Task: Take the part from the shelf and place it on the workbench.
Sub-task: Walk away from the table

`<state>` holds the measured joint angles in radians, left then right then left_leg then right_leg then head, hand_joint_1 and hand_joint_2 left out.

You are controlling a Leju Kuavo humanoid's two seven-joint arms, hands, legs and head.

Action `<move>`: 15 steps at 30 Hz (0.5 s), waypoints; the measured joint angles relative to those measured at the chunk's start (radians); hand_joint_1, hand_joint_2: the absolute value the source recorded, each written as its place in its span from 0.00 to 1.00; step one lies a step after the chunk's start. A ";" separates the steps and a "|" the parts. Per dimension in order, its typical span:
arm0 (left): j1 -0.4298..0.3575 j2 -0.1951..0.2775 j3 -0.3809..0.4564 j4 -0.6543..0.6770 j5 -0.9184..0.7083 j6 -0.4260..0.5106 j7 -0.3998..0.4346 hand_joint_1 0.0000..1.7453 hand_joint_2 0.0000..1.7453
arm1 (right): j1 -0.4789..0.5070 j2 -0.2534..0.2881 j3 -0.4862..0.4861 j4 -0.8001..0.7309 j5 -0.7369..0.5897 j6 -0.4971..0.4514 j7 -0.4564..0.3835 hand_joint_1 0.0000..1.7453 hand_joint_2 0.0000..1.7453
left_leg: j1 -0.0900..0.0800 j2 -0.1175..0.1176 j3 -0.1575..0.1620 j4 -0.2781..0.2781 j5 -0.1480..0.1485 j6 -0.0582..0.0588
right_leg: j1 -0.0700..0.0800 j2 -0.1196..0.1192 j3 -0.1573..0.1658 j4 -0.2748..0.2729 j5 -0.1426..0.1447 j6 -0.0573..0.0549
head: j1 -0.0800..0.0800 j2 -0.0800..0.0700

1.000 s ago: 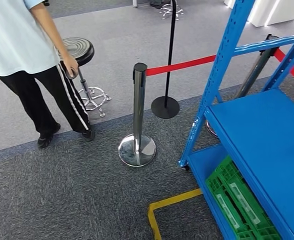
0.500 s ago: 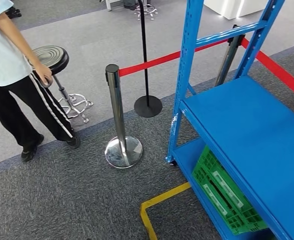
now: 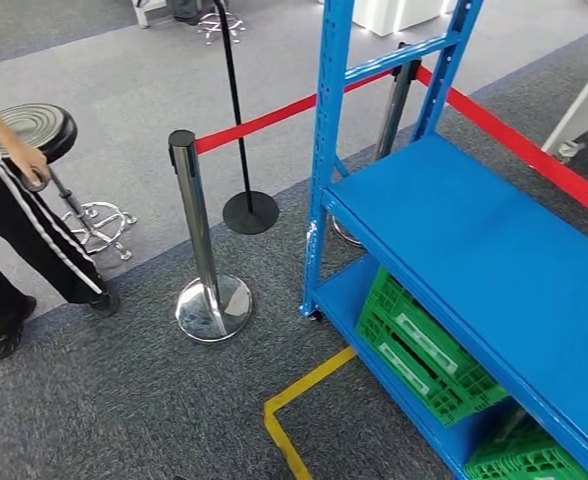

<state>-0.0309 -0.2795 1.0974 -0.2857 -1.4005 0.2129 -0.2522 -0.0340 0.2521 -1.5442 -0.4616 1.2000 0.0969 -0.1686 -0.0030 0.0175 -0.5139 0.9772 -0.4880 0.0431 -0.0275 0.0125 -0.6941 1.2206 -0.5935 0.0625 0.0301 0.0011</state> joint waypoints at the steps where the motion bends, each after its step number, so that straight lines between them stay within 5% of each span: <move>1: 0.002 0.000 0.000 0.000 0.000 0.000 0.000 0.00 0.00 | 0.000 0.000 0.000 0.000 0.000 0.000 0.000 0.00 0.00 | -0.003 0.017 -0.004 0.001 0.001 0.001 | 0.000 -0.004 -0.016 0.049 -0.019 0.001 | 0.000 0.000; 3: 0.002 0.000 0.000 0.000 0.000 0.000 0.000 0.00 0.00 | 0.005 0.000 0.000 0.000 0.000 0.000 0.000 0.00 0.00 | -0.007 0.046 -0.008 0.002 0.003 0.002 | 0.001 -0.012 0.016 0.031 -0.002 0.000 | 0.000 0.000; 6: 0.000 -0.001 0.000 0.000 0.000 -0.001 0.000 0.00 0.00 | 0.003 0.000 0.000 0.000 0.000 0.000 0.000 0.00 0.00 | -0.012 0.082 -0.005 0.008 -0.001 -0.005 | 0.011 -0.068 0.153 -0.180 0.068 -0.016 | 0.000 0.000; 7: -0.001 -0.001 0.000 0.000 0.000 -0.001 0.000 0.00 0.00 | 0.002 0.000 0.000 0.000 0.000 0.000 0.000 0.00 0.00 | -0.014 0.091 -0.003 0.011 -0.002 -0.010 | 0.015 -0.083 0.175 -0.220 0.077 -0.024 | -0.001 0.000; 10: -0.006 -0.002 0.000 0.000 0.000 -0.001 0.000 0.00 0.00 | 0.003 0.000 0.000 0.000 0.000 0.000 -0.001 0.00 0.00 | -0.013 0.111 0.001 0.013 -0.003 -0.026 | 0.018 -0.067 0.177 -0.237 0.085 -0.047 | -0.002 0.000; 12: -0.006 -0.001 0.000 0.000 -0.001 -0.001 0.000 0.00 0.00 | 0.004 0.000 0.000 0.000 0.000 -0.001 0.000 0.00 0.00 | -0.009 0.075 -0.009 0.041 -0.031 -0.039 | 0.013 -0.048 0.178 -0.244 0.096 -0.060 | -0.004 0.000; 15: -0.002 0.001 0.000 0.000 -0.001 -0.001 0.000 0.00 0.00 | 0.000 0.000 0.000 0.000 0.000 0.000 -0.001 0.00 0.00 | 0.000 -0.001 -0.081 0.224 -0.138 -0.054 | 0.010 -0.011 0.172 -0.245 0.108 -0.071 | -0.008 0.000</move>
<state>-0.0332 -0.2787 1.0974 -0.2857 -1.4014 0.2118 -0.2522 -0.0337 0.2518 -1.5442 -0.4616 1.2001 0.0973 -0.1694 -0.0027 0.0163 -0.5951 1.2013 -0.6259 -0.0105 -0.0171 0.0017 -0.5223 0.9759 -0.4853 -0.0084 0.0218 0.0011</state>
